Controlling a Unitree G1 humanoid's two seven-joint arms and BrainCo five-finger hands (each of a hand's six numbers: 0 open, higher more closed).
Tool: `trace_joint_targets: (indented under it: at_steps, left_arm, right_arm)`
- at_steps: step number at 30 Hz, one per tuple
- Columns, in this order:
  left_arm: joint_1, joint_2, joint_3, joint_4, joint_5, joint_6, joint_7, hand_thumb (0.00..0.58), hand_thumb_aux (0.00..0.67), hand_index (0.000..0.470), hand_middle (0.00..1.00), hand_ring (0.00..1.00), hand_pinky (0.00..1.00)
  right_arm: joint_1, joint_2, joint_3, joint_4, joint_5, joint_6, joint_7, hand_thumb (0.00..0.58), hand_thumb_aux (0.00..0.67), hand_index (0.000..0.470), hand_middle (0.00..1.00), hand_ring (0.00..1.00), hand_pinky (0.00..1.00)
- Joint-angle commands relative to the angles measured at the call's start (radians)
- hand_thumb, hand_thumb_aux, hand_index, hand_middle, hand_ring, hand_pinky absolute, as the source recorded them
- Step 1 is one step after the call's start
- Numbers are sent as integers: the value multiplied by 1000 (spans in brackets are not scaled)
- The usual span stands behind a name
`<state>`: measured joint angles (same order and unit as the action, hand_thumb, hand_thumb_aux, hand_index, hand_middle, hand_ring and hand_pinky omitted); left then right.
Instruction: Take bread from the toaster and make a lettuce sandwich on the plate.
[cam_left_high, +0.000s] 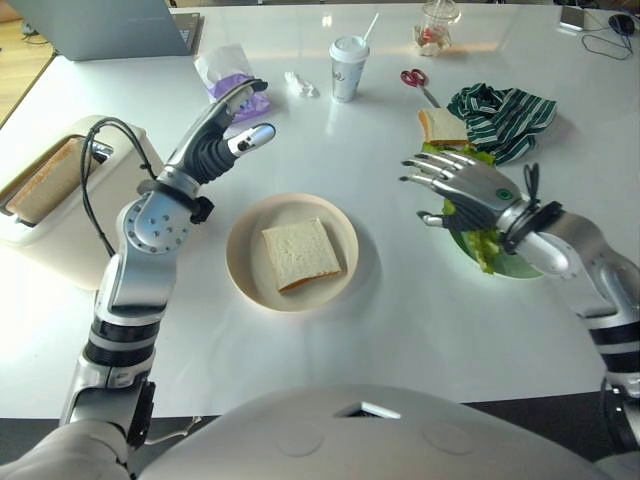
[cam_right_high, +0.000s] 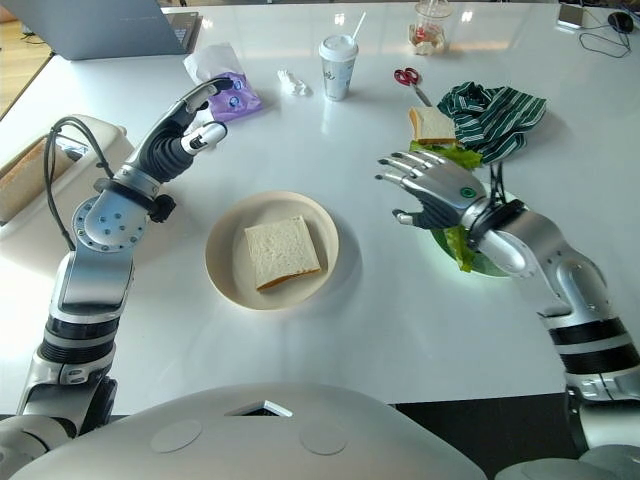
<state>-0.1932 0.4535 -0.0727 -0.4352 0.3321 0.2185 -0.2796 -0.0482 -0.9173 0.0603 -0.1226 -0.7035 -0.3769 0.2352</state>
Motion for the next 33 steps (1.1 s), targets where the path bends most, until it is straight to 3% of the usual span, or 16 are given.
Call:
trace_joint_targets:
  at_steps: [1, 9, 15, 18, 20, 21, 22, 26, 27, 31, 33]
  left_arm:
    - [24, -2, 3, -13, 20, 9, 4, 0, 0, 0, 0, 0, 0]
    - [59, -2, -15, -44, 46, 21, 1, 0, 0, 0, 0, 0, 0]
    - [80, 1, -22, -56, 62, 17, -4, 0, 0, 0, 0, 0, 0]
    - [91, 1, -28, -62, 72, 11, -5, 0, 0, 0, 0, 0, 0]
    - [96, 3, -25, -64, 73, 8, -7, 0, 0, 0, 0, 0, 0]
    - [98, 5, -23, -64, 73, 7, -7, 0, 0, 0, 0, 0, 0]
    - [100, 7, -20, -65, 73, 6, -8, 0, 0, 0, 0, 0, 0]
    - [107, 16, -15, -65, 77, -2, -9, 0, 0, 0, 0, 0, 0]
    - [110, 19, -14, -66, 78, -3, -9, 0, 0, 0, 0, 0, 0]
    - [125, 20, -11, -73, 86, -7, -12, 0, 0, 0, 0, 0, 0]
    - [132, 21, -13, -72, 91, -13, -14, 0, 0, 0, 0, 0, 0]
  right_arm:
    - [49, -69, -48, 84, -13, -12, -3, 0, 0, 0, 0, 0, 0]
    - [48, -79, 22, 206, -90, 0, 11, 0, 0, 0, 0, 0, 0]
    - [20, -87, 51, 278, -196, 53, -48, 120, 74, 52, 0, 0, 0]
    - [15, -85, 45, 278, -211, 83, -68, 248, 163, 114, 0, 0, 0]
    - [14, -86, 37, 267, -206, 94, -73, 216, 139, 98, 0, 0, 0]
    - [14, -88, 35, 262, -203, 98, -75, 148, 92, 65, 0, 0, 0]
    - [14, -88, 31, 257, -196, 100, -77, 120, 74, 52, 0, 0, 0]
    - [13, -92, 12, 238, -181, 110, -87, 66, 39, 28, 0, 0, 0]
    - [12, -94, 7, 233, -181, 115, -84, 27, 16, 11, 0, 0, 0]
    - [2, -96, 10, 244, -193, 126, -70, 23, 13, 9, 0, 0, 0]
    - [2, -93, 21, 253, -207, 138, -66, 53, 32, 22, 0, 0, 0]
